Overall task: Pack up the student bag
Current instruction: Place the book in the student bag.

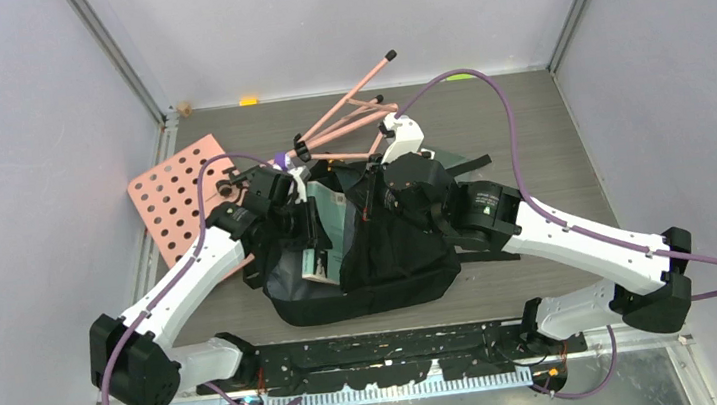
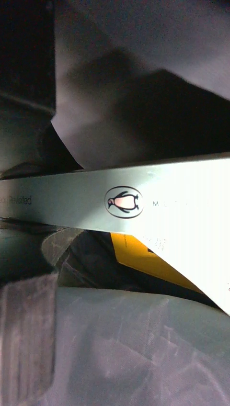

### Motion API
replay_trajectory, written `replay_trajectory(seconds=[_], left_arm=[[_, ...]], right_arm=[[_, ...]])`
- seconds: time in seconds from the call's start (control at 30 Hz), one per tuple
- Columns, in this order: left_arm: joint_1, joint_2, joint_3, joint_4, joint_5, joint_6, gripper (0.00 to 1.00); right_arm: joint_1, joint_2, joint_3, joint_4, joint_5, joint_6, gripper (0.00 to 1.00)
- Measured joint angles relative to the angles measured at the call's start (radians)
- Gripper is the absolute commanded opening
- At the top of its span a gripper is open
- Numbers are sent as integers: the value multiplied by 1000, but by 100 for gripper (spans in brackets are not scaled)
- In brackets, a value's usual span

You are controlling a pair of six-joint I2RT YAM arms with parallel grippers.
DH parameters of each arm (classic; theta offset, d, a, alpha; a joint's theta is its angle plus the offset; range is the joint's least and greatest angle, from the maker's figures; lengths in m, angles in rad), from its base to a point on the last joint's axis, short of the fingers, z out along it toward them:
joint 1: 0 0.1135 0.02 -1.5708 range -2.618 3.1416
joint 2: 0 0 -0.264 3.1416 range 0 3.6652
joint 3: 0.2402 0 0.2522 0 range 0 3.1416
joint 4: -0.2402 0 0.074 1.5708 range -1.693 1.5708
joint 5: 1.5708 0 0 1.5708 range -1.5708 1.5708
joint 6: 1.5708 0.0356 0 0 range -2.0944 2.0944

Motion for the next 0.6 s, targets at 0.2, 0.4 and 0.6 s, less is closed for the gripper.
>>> replay_trajectory(seconds=[0.2,0.4,0.6], left_arm=[[0,-59,-24,3,-31,-6,0],[-5,-66,-54,96,19,-75,0],[-43,-40,-72,269,57,-127,0]], right_arm=[[1,0,0,5,11,-2,1],[1,0,0,8,11,-2,1],[7,0,0,23,11,-2,1]])
